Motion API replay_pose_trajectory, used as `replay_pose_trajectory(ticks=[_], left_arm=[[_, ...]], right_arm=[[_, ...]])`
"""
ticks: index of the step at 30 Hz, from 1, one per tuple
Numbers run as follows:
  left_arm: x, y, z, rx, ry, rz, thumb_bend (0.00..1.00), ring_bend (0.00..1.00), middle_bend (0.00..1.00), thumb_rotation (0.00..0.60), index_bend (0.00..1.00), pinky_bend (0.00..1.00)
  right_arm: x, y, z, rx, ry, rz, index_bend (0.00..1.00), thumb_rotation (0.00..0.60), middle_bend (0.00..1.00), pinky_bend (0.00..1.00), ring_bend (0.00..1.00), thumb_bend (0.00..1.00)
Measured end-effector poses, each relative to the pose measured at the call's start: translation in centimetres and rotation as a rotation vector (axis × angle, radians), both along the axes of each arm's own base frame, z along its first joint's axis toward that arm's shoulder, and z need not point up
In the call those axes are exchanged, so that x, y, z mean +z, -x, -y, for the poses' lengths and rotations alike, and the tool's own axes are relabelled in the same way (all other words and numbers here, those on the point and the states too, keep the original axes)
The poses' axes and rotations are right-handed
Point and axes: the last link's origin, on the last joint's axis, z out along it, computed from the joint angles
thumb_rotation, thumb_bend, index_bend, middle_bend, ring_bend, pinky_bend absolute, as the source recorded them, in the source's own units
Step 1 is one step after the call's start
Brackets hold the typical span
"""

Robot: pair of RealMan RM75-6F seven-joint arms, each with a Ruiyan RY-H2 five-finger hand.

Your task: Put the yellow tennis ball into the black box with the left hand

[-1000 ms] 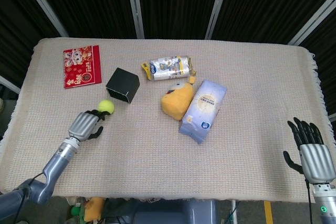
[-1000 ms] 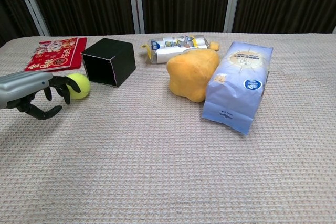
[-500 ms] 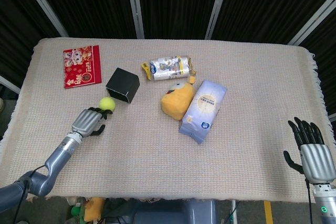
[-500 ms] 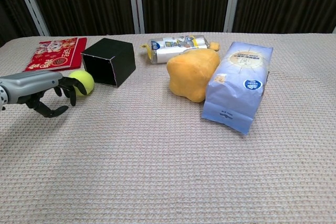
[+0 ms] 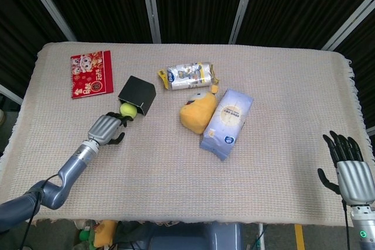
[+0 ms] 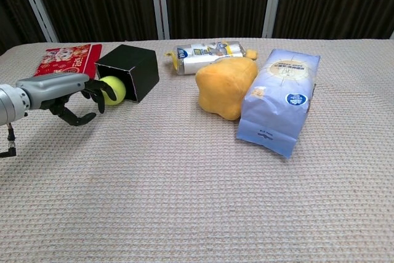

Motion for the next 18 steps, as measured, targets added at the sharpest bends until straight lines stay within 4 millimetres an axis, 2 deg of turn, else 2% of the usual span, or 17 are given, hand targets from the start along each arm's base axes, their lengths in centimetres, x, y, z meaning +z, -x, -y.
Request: replay_pose_trajectory(ticks=[10, 18], left_arm=[[-0.23, -0.27, -0.58, -0.041, -0.039, 0.023, 0.48, 0.12, 0.29, 0.6, 0.23, 0.12], [-0.37, 0.09, -0.89, -0.034, -0.058, -0.017, 0.46, 0.05, 0.21, 0.6, 0.17, 0.06]], right_arm=[[0.11, -0.02, -0.15, -0.003, -0.004, 0.003, 0.0, 0.6, 0.0, 0.0, 0.0, 0.4], [0.06, -0.05, -0.19, -0.002, -0.006, 0.003, 0.0, 0.6, 0.0, 0.0, 0.0, 0.4]])
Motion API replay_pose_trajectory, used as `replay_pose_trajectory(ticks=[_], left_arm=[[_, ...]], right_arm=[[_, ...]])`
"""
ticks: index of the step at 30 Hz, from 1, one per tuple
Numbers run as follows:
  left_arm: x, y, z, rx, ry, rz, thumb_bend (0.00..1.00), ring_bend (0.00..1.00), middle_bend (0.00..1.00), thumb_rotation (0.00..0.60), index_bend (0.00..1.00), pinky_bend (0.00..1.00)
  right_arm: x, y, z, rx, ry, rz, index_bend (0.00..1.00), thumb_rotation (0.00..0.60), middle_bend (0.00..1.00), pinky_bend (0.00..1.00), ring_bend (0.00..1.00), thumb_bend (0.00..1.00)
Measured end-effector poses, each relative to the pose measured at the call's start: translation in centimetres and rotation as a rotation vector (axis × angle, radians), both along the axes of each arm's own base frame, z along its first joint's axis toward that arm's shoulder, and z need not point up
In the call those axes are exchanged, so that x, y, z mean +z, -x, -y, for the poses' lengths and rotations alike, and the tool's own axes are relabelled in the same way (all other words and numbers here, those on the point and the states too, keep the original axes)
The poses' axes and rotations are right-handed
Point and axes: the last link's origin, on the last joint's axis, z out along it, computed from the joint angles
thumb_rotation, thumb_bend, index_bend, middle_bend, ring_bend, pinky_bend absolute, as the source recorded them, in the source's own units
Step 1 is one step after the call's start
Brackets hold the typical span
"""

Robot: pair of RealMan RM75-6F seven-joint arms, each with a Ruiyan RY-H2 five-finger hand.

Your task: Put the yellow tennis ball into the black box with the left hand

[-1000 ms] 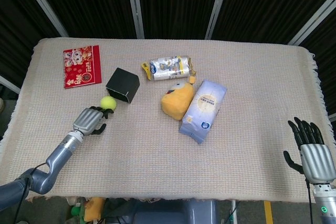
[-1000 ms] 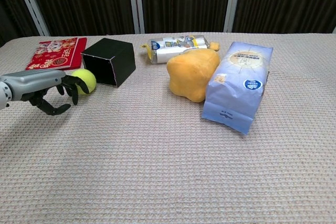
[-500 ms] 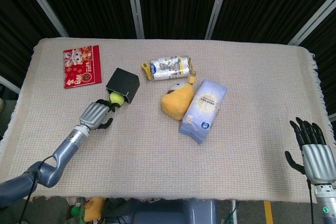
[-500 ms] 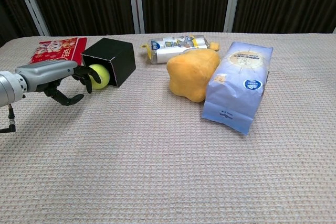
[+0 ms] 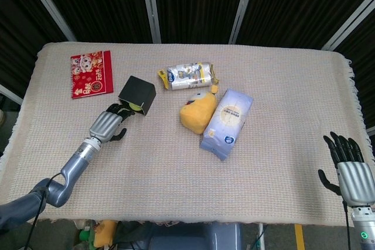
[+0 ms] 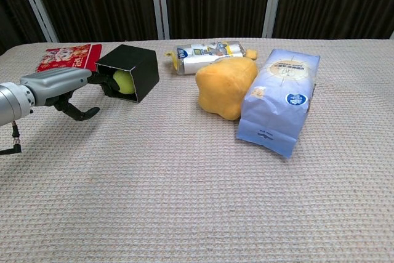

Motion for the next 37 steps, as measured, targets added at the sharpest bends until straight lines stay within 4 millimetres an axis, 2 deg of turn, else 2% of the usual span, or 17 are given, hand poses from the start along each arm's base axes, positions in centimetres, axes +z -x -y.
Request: replay_pose_trajectory(ticks=[7, 13, 18, 22, 25, 28, 32, 37], left_arm=[[-0.1, 0.1, -0.1, 0.01, -0.021, -0.034, 0.43, 0.0, 0.13, 0.6, 0.12, 0.03], [0.2, -0.2, 0.5, -0.008, -0.034, -0.03, 0.3, 0.0, 0.13, 0.6, 0.1, 0.03], [0.9, -0.2, 2.3, -0.048, -0.025, -0.022, 0.18, 0.03, 0.18, 0.6, 0.09, 0.03], [2.6, 0.6, 4.4, -0.088, -0.055, -0.051, 0.12, 0.03, 0.17, 0.6, 0.08, 0.03], [4.5, 1.7, 6.3, -0.108, -0.125, -0.093, 0.08, 0.03, 0.14, 0.6, 0.05, 0.03], [6.9, 3.0, 9.5, -0.081, -0.195, -0.085, 0.07, 0.02, 0.12, 0.6, 0.01, 0.03], [10.4, 4.8, 13.8, -0.022, -0.319, -0.071, 0.07, 0.0, 0.07, 0.6, 0.0, 0.03], [13.9, 6.3, 17.8, 0.029, -0.454, -0.116, 0.06, 0.0, 0.03, 0.6, 0.0, 0.0]], right_arm=[[0.0, 0.0, -0.1, 0.003, 0.0, 0.002, 0.0, 0.6, 0.0, 0.0, 0.0, 0.4], [0.0, -0.1, -0.1, 0.003, 0.001, 0.0, 0.0, 0.6, 0.0, 0.0, 0.0, 0.4], [-0.1, -0.1, -0.1, 0.008, -0.002, -0.005, 0.0, 0.6, 0.0, 0.0, 0.0, 0.4], [-0.2, -0.3, -0.1, 0.014, 0.001, -0.006, 0.0, 0.6, 0.0, 0.0, 0.0, 0.4], [-0.2, -0.4, -0.2, 0.019, 0.003, -0.006, 0.0, 0.6, 0.0, 0.0, 0.0, 0.4], [-0.3, -0.7, -0.3, 0.037, 0.005, -0.001, 0.0, 0.6, 0.0, 0.0, 0.0, 0.4], [-0.7, -1.0, -0.4, 0.057, 0.001, -0.011, 0.0, 0.6, 0.0, 0.0, 0.0, 0.4], [-1.5, -1.4, -0.6, 0.083, -0.023, -0.031, 0.0, 0.6, 0.0, 0.0, 0.0, 0.39]])
